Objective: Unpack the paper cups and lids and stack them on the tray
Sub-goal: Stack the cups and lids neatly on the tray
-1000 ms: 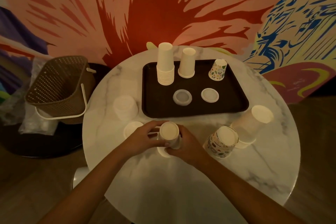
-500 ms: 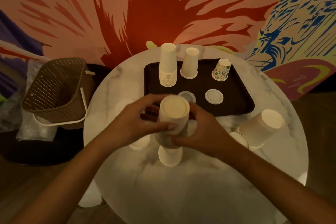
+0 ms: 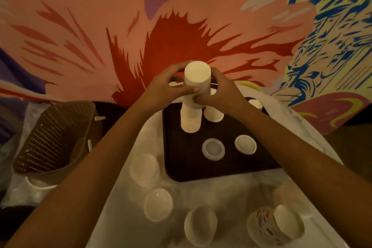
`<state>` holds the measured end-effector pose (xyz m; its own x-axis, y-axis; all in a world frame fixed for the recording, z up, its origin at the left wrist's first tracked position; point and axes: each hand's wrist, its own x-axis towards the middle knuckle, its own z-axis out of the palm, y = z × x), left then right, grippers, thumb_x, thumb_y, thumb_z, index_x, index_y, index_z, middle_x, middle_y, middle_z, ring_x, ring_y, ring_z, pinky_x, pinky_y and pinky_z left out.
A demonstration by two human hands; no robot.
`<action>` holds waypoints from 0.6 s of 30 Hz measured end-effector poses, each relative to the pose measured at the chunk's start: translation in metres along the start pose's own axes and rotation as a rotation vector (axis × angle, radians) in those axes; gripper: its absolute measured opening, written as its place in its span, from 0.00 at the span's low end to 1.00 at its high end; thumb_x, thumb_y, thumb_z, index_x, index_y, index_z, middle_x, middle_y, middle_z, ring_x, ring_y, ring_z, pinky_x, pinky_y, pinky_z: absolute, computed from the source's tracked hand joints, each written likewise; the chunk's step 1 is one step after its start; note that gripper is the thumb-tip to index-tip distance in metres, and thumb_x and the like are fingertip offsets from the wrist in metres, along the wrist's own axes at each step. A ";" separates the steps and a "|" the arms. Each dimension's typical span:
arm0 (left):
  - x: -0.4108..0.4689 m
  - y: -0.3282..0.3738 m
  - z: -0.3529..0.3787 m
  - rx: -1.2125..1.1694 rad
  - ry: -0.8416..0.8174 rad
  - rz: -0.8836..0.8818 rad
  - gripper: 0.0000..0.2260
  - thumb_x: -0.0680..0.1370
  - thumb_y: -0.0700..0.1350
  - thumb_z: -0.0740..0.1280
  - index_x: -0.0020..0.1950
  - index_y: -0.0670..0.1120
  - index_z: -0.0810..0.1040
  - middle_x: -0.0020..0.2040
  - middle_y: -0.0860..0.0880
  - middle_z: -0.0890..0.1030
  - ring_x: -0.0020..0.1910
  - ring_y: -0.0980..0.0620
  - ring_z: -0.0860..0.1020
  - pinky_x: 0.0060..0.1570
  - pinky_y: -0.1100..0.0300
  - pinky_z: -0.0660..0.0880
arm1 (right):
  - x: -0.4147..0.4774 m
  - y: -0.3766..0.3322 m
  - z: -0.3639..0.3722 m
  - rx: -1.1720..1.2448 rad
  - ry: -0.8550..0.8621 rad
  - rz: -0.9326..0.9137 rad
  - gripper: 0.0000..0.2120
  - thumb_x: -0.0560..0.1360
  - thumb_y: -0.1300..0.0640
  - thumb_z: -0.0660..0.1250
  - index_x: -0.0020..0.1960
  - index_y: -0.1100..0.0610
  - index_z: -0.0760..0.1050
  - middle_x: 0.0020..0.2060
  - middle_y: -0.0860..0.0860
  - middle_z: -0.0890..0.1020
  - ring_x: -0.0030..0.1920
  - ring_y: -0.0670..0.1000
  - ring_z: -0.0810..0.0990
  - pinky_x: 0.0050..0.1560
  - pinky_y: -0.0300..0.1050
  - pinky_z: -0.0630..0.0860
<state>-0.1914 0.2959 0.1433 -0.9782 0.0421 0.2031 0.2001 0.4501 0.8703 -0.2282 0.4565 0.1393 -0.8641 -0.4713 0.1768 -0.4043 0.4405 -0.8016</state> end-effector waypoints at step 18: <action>0.042 -0.094 0.041 -0.062 0.027 -0.373 0.27 0.74 0.44 0.68 0.72 0.47 0.64 0.71 0.47 0.68 0.69 0.47 0.68 0.68 0.50 0.64 | 0.037 0.080 0.063 -0.003 -0.021 0.355 0.34 0.69 0.60 0.72 0.70 0.61 0.60 0.67 0.57 0.70 0.67 0.57 0.69 0.68 0.52 0.67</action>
<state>-0.2540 0.2921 0.0513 -0.9828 -0.1388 -0.1218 -0.1661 0.3754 0.9119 -0.2736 0.4258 0.0454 -0.9445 -0.3039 -0.1244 -0.0805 0.5815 -0.8095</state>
